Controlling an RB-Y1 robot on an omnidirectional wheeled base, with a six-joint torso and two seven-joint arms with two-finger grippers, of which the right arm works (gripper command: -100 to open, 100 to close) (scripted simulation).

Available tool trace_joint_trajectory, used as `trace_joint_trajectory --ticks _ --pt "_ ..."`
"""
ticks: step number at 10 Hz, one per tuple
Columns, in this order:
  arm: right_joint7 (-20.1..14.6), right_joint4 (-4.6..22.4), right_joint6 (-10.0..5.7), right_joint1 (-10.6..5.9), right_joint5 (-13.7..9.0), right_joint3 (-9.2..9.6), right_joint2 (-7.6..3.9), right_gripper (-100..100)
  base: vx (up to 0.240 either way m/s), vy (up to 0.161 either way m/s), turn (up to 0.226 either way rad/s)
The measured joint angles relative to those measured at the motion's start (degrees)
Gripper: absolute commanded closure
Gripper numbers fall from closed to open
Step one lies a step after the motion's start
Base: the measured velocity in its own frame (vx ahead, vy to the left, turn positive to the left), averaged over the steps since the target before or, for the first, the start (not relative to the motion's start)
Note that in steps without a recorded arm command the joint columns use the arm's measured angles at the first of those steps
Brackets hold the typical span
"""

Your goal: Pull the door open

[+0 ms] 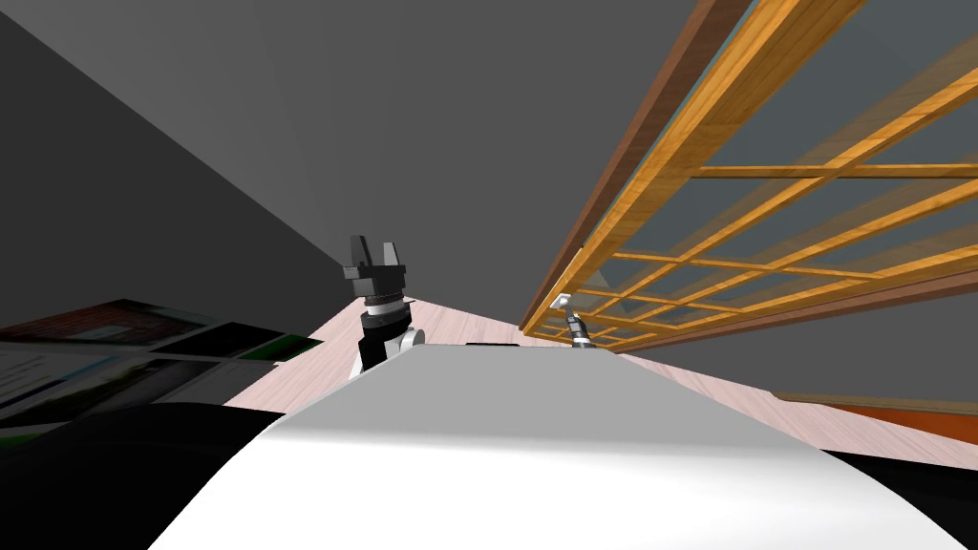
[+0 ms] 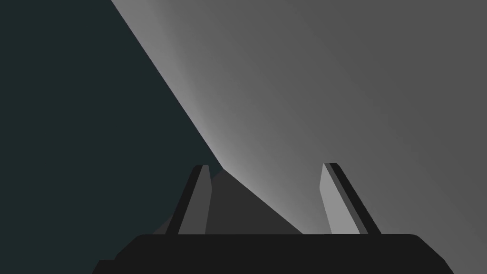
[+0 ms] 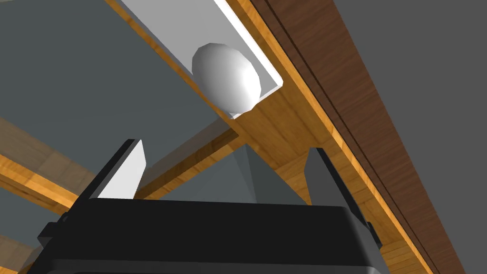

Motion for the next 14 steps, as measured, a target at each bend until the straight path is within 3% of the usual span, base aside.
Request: trace_joint_trajectory --ticks 14 --pt "19.89 0.94 -0.09 -0.1 5.24 -3.11 -0.01 -100 -0.028 0.018 -0.012"
